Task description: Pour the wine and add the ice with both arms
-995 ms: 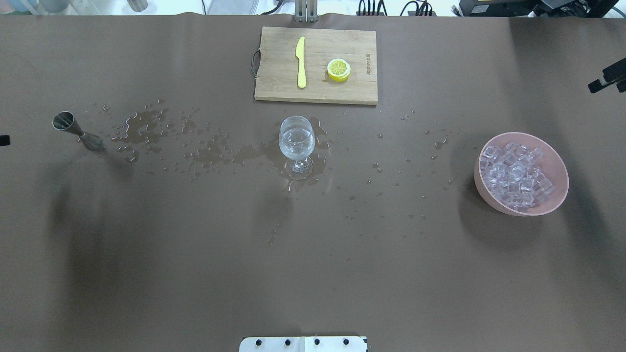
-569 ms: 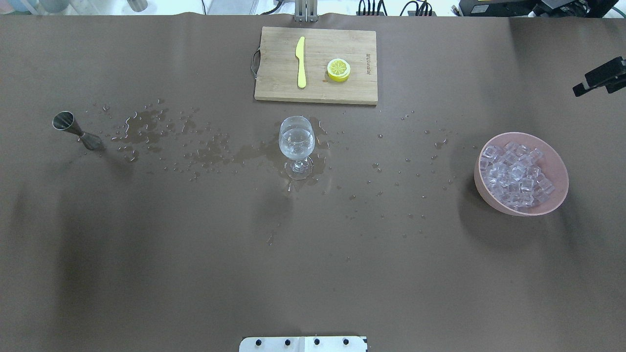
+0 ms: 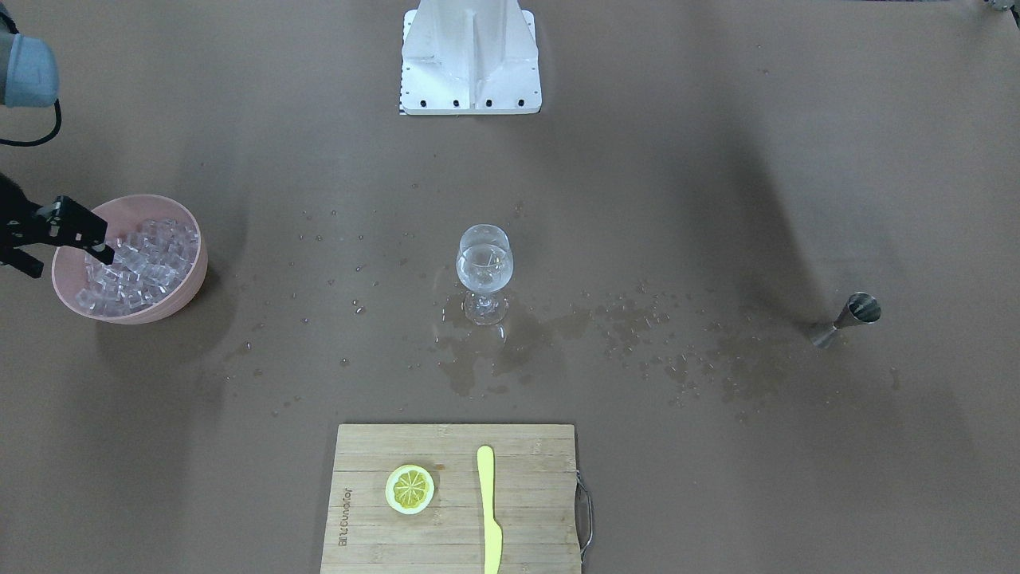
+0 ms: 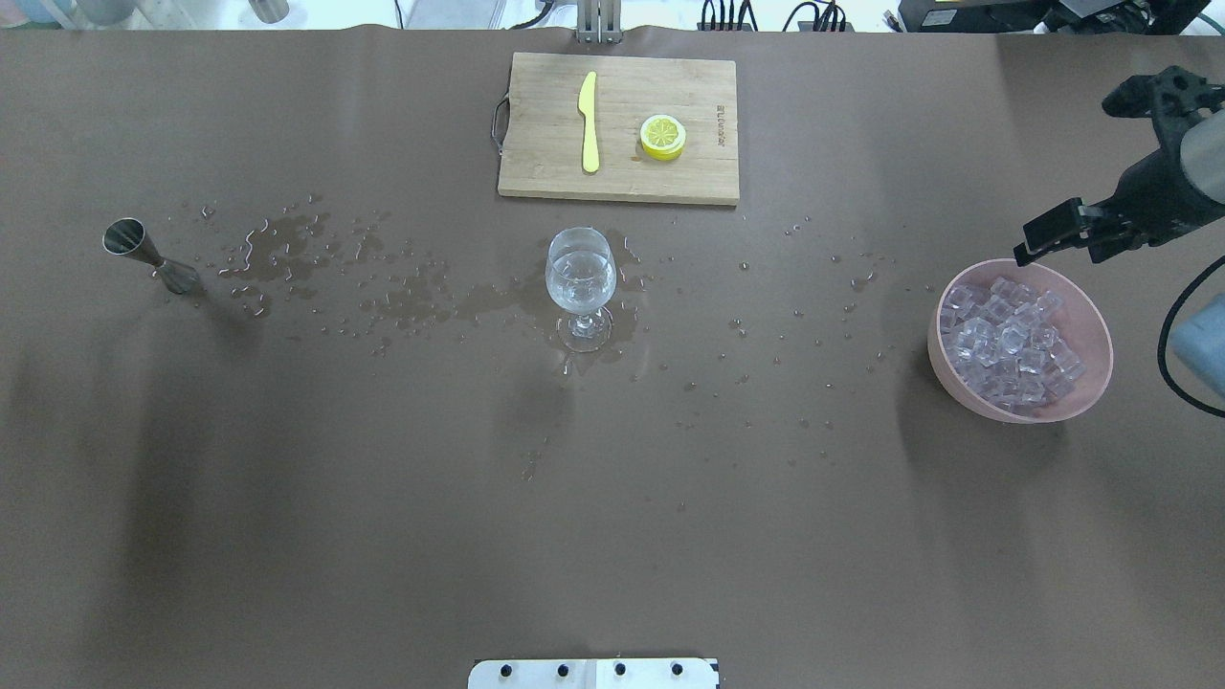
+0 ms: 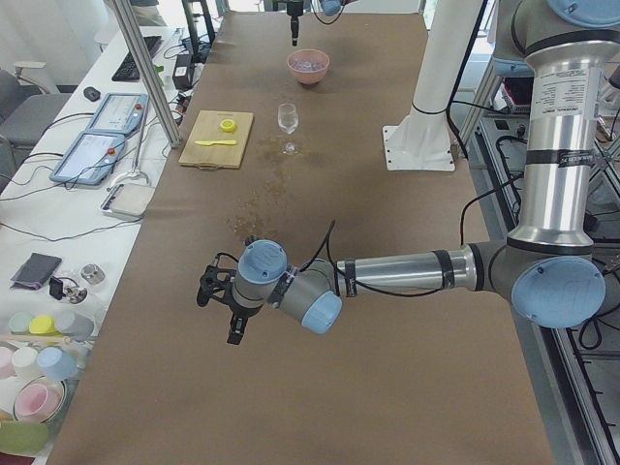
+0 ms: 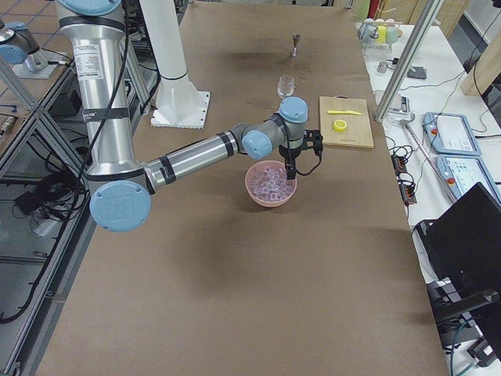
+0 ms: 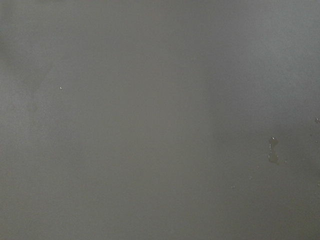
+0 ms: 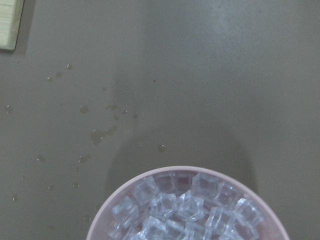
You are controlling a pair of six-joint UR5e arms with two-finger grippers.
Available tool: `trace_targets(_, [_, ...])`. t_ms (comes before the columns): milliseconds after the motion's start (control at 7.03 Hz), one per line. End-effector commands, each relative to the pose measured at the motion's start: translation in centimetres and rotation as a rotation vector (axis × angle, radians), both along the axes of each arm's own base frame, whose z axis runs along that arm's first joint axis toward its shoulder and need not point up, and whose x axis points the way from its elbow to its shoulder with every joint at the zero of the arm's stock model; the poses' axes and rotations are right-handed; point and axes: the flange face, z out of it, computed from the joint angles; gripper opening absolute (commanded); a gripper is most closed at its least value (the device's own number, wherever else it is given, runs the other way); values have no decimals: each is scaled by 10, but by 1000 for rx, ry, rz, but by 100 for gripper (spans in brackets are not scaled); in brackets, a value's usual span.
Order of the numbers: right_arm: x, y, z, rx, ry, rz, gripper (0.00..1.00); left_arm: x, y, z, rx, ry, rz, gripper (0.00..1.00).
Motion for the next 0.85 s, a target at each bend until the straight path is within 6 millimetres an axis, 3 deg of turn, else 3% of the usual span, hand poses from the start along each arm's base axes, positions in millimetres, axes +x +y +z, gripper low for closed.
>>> trace_targets(0, [-35, 32, 12, 43, 90, -41, 89, 0, 0, -4, 7, 1, 0, 99])
trace_targets(284, [-32, 36, 24, 101, 113, -107, 85, 0, 0, -1, 4, -1, -1, 99])
trace_targets(711, [-60, 42, 25, 113, 122, -153, 85, 0, 1, 1, 4, 1, 0, 99])
